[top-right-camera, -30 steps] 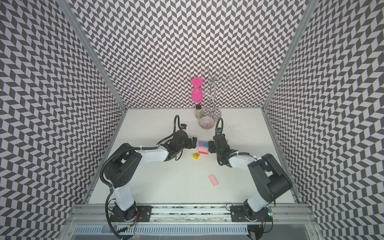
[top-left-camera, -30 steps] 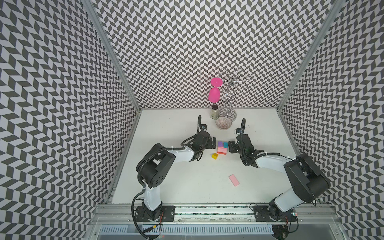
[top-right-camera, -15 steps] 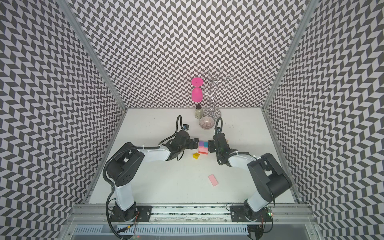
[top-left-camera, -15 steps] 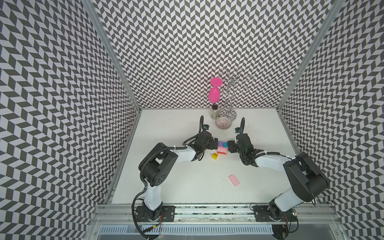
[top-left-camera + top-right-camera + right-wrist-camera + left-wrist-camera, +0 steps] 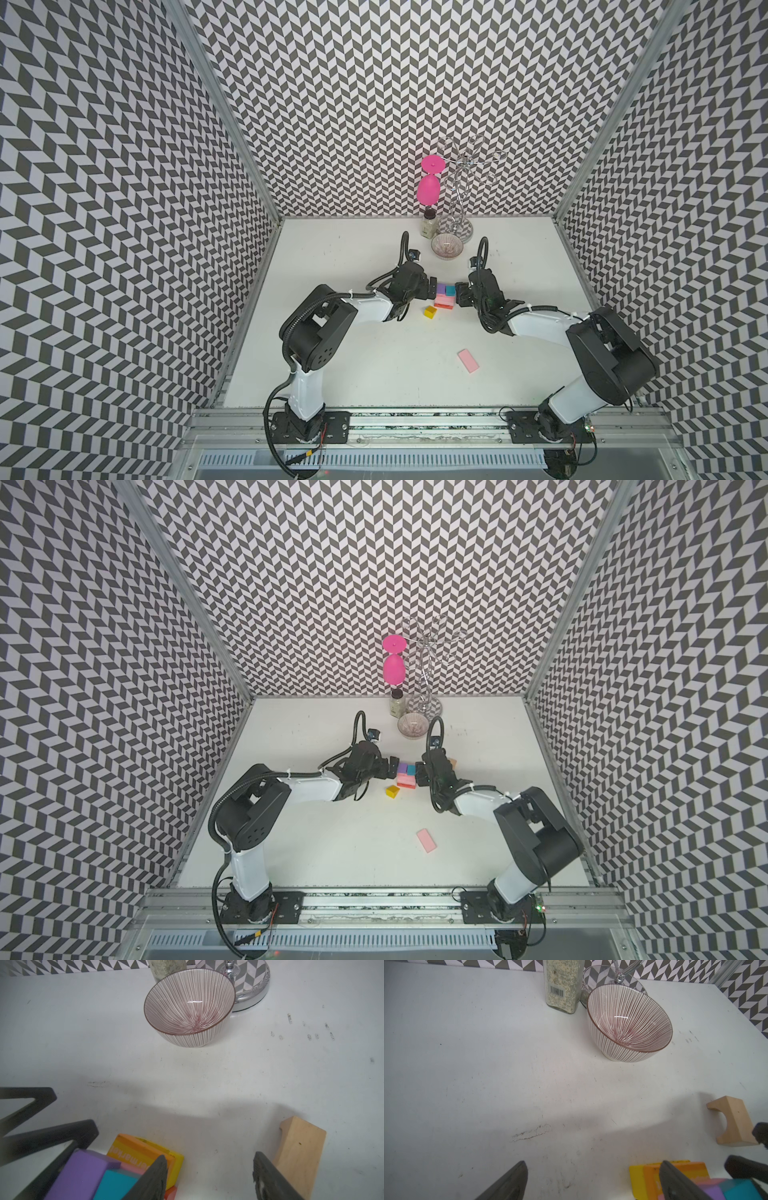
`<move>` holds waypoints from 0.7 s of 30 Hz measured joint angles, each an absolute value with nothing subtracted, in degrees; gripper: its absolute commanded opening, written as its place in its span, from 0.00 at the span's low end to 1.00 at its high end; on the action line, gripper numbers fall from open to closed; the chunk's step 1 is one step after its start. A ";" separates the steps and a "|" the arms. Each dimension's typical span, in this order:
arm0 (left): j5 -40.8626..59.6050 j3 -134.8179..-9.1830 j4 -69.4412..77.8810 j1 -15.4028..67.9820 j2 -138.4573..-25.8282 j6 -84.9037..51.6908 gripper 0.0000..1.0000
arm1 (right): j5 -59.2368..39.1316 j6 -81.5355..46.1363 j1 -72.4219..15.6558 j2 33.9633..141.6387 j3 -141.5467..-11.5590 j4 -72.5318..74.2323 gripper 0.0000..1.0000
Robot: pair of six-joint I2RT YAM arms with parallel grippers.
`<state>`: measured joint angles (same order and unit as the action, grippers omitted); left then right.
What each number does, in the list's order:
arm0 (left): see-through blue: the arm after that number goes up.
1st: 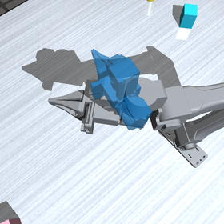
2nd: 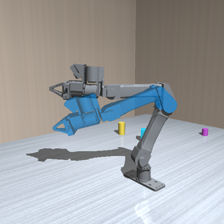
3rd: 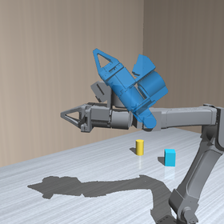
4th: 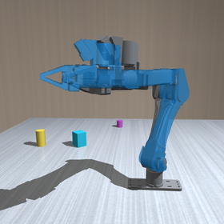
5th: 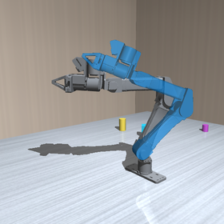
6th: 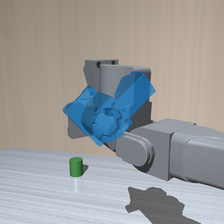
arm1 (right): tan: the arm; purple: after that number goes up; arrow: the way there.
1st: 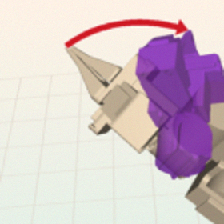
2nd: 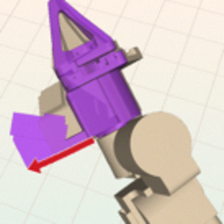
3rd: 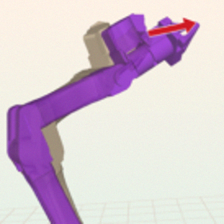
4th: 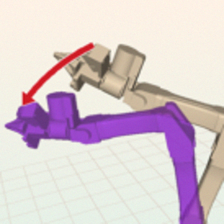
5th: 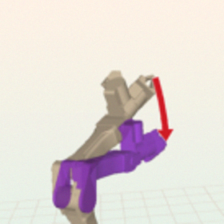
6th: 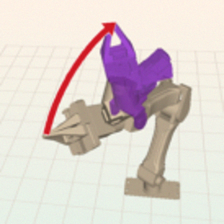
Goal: Build the wood block tower
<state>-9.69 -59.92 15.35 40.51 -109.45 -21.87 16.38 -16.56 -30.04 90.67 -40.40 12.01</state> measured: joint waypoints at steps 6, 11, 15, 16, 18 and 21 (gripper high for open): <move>-9.61 -59.92 15.33 40.51 -109.45 -21.89 0.99 | 17.72 -18.46 -30.11 87.99 -38.89 11.73 0.64; -10.22 -59.92 15.33 40.51 -109.45 -21.87 0.99 | 17.72 -19.33 -30.94 86.89 -38.37 11.62 0.64; -10.52 -59.92 15.33 40.51 -109.45 -21.87 0.99 | 17.80 -19.81 -32.60 86.61 -38.28 11.55 0.62; -10.63 -59.92 15.33 40.51 -109.45 -21.87 0.99 | 17.89 -19.99 -32.97 86.61 -38.28 11.53 0.61; -10.76 -59.92 15.33 40.51 -109.45 -21.87 0.99 | 18.37 -20.36 -33.52 86.59 -38.17 11.62 0.59; -10.81 -59.92 15.33 40.53 -109.45 -21.87 0.99 | 18.76 -20.91 -33.93 86.59 -37.43 11.81 0.59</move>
<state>-10.81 -59.92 15.33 40.53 -109.45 -21.87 18.76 -20.91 -33.93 86.59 -37.43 11.81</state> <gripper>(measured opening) 0.989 0.595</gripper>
